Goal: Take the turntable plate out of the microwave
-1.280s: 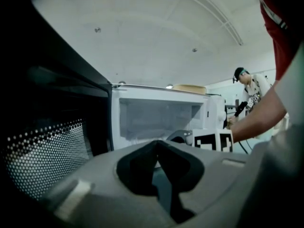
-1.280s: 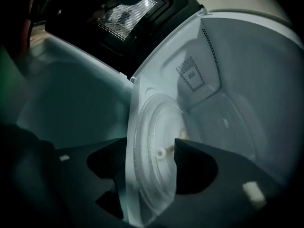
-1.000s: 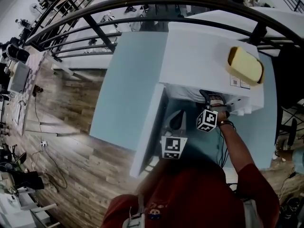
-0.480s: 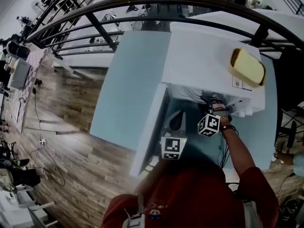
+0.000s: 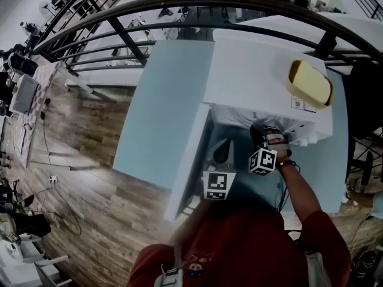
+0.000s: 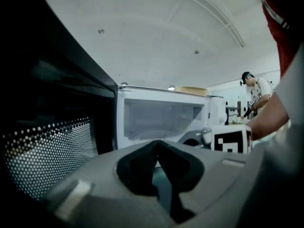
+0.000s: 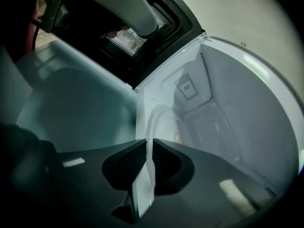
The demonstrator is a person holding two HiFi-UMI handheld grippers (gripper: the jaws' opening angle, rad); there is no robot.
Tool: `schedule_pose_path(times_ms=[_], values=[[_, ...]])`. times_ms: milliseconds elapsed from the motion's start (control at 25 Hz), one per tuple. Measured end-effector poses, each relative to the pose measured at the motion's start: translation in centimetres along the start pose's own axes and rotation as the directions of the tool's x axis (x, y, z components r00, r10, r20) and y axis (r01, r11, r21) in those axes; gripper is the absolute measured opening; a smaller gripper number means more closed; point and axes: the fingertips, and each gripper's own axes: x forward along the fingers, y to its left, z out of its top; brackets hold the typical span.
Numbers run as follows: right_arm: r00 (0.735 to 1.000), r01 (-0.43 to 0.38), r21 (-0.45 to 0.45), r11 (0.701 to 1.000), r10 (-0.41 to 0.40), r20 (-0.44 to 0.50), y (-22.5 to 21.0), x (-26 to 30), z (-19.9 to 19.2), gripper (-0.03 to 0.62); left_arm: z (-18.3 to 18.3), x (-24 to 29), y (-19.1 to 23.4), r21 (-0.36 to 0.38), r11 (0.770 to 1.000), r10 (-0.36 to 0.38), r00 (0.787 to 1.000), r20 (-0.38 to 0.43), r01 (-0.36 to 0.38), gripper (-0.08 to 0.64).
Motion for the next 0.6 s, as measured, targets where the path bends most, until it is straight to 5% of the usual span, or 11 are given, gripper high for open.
schedule_pose_path(times_ms=[320,600], values=[[0.998,0.06,-0.001,0.998,-0.06,-0.001,-0.5,-1.2,-0.6,0.026,-0.6,-0.2,0.0,-0.011,1.0,0.007,1.0,-0.002,-0.007,-0.002],[0.999,0.033,-0.042,0.999,-0.033,0.021,2.0,-2.6,-0.1,0.025,-0.6,-0.3,-0.1,-0.019,1.0,0.002,1.0,0.004,-0.002,-0.003]])
